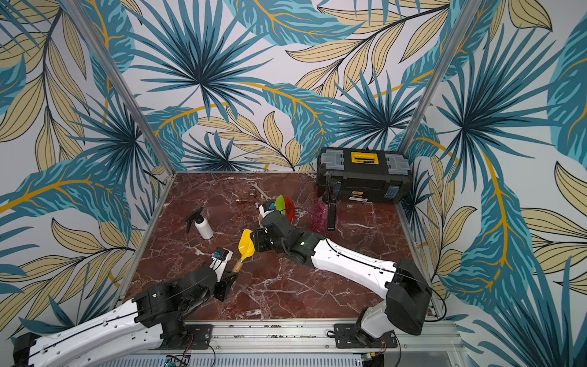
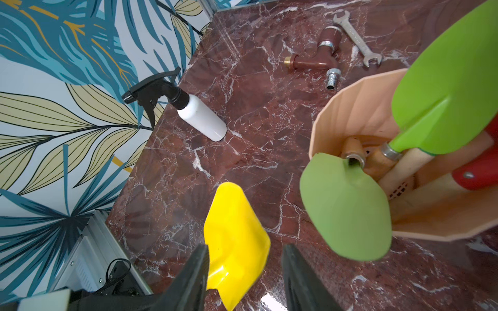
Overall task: Organize the gardening tools
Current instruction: Place the gardening tool in the container.
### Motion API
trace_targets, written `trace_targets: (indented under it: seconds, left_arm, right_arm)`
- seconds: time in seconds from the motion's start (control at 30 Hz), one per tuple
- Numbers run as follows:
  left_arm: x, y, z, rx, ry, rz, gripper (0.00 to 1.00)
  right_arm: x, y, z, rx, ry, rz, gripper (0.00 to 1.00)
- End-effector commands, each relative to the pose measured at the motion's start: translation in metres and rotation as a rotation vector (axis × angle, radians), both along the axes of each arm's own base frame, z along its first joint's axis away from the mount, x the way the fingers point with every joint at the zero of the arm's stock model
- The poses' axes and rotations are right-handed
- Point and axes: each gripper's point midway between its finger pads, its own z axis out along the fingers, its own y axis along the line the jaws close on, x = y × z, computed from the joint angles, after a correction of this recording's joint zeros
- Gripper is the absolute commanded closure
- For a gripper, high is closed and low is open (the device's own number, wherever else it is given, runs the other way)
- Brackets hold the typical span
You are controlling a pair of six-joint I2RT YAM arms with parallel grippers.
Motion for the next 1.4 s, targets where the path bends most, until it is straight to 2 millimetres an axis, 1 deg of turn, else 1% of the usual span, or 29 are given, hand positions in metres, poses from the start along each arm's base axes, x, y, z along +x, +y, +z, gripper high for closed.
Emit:
trace_targets:
  seconds: [0.0,0.07,0.13,0.23,0.37,0.4,0.47,0.6,0.7,0.77,0.8,0.83,0.9,0.97,1.0,1.2,1.3,1.37]
  left_arm:
    - [0.005,-0.004,0.02,-0.063,-0.059,0.008,1.0]
    - [0.005,-0.004,0.022,-0.071,-0.065,0.007,1.0]
    - [0.005,-0.004,0.023,-0.078,-0.071,0.005,1.0]
    - [0.004,-0.004,0.023,-0.078,-0.069,0.0,1.0]
    - [0.005,-0.006,0.02,-0.082,-0.068,-0.004,1.0]
    - [0.005,-0.007,0.018,-0.082,-0.07,-0.007,0.98]
    - [0.005,-0.008,0.016,-0.08,-0.072,-0.01,0.92]
    - [0.005,-0.01,0.018,-0.084,-0.077,-0.021,0.76]
    - [0.005,-0.012,0.019,-0.09,-0.079,-0.028,0.53]
    - [0.004,-0.013,0.02,-0.099,-0.079,-0.037,0.36]
    - [0.004,-0.014,0.021,-0.105,-0.079,-0.037,0.26]
    - [0.004,-0.014,0.022,-0.109,-0.08,-0.036,0.19]
    - [0.004,-0.014,0.024,-0.122,-0.085,-0.035,0.09]
    - [0.005,-0.013,0.025,-0.131,-0.091,-0.028,0.02]
    - [0.005,-0.013,0.025,-0.136,-0.095,-0.026,0.0]
    - [0.004,-0.009,0.022,-0.136,-0.087,-0.011,0.0]
    - [0.005,-0.008,0.024,-0.138,-0.09,-0.003,0.0]
    - [0.006,-0.008,0.024,-0.138,-0.094,0.002,0.0]
  right_arm:
    - [-0.008,0.006,-0.019,0.01,0.048,0.034,0.56]
    - [-0.009,0.006,-0.018,0.02,0.044,0.033,0.59]
    - [-0.009,0.007,-0.016,0.029,0.042,0.036,0.64]
    - [-0.009,0.009,-0.015,0.048,0.036,0.043,0.77]
    - [-0.008,0.012,-0.005,0.079,0.005,0.052,0.92]
    - [-0.007,0.011,-0.002,0.086,-0.004,0.05,0.96]
    - [-0.005,0.011,0.005,0.097,-0.028,0.047,1.0]
    - [-0.003,0.007,0.018,0.112,-0.083,0.046,1.0]
    - [0.0,0.004,0.033,0.127,-0.132,0.042,1.0]
    - [0.002,0.001,0.042,0.13,-0.168,0.038,1.0]
    - [0.003,-0.001,0.047,0.13,-0.186,0.03,1.0]
    - [0.005,-0.004,0.051,0.125,-0.207,0.023,1.0]
    - [0.011,-0.009,0.06,0.108,-0.249,0.003,1.0]
    - [0.018,-0.016,0.067,0.075,-0.295,-0.022,1.0]
    - [0.022,-0.02,0.073,0.057,-0.326,-0.04,1.0]
    - [0.049,-0.05,0.117,-0.06,-0.55,-0.174,1.0]
    - [0.063,-0.064,0.129,-0.135,-0.649,-0.255,1.0]
    - [0.068,-0.066,0.132,-0.17,-0.698,-0.275,1.0]
